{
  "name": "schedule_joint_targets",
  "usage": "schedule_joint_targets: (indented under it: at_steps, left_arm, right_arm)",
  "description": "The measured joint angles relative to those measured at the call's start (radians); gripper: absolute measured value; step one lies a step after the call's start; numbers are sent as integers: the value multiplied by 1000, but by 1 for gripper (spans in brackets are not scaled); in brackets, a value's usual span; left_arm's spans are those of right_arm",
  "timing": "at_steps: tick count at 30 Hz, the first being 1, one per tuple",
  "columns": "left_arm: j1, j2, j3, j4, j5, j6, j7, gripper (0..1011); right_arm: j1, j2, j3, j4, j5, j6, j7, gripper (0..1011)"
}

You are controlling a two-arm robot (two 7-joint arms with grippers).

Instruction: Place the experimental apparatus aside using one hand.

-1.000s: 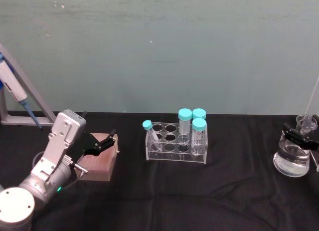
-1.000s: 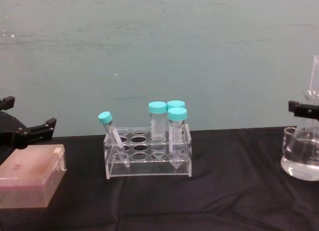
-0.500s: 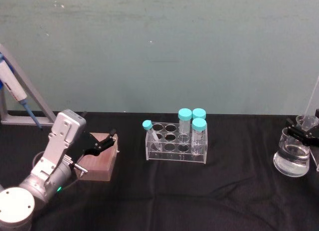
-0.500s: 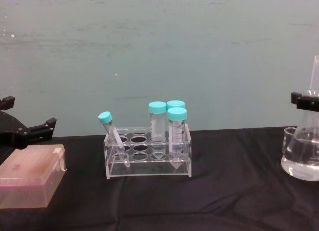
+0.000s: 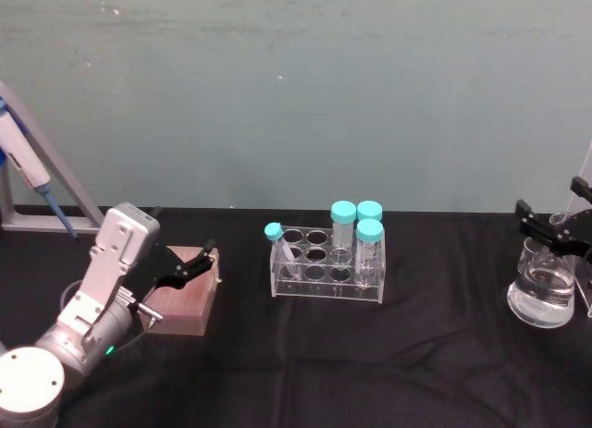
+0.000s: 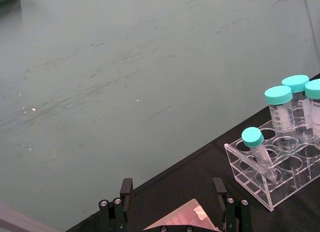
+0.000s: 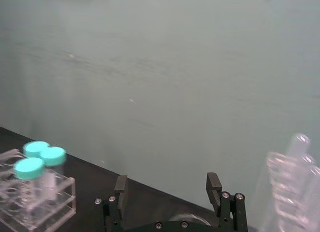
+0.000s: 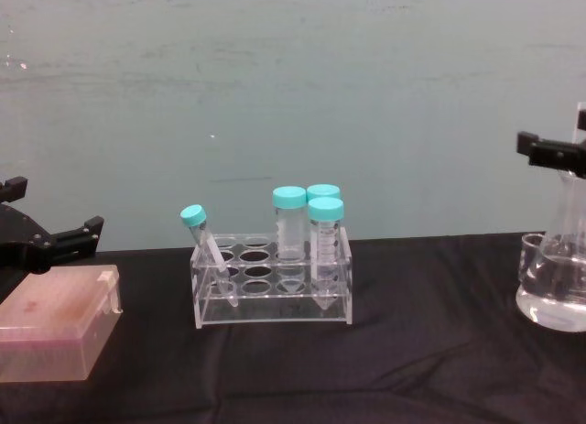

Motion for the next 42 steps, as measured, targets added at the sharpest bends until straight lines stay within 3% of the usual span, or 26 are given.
schedule_joint_targets:
  at_steps: [10, 21, 34, 42]
  left_arm:
    - [0, 0, 0, 0, 0, 0, 0, 1000]
    - [0, 0, 0, 0, 0, 0, 0, 1000]
    - [0, 0, 0, 0, 0, 0, 0, 1000]
    - [0, 0, 0, 0, 0, 0, 0, 1000]
  right_arm:
    - [-30, 32, -33, -81, 63, -17, 112, 1000]
    - [-101, 106, -60, -158, 144, 34, 195, 1000]
    - [-202, 206, -78, -215, 189, 123, 201, 1000]
    - [-230, 222, -86, -230, 200, 133, 165, 1000]
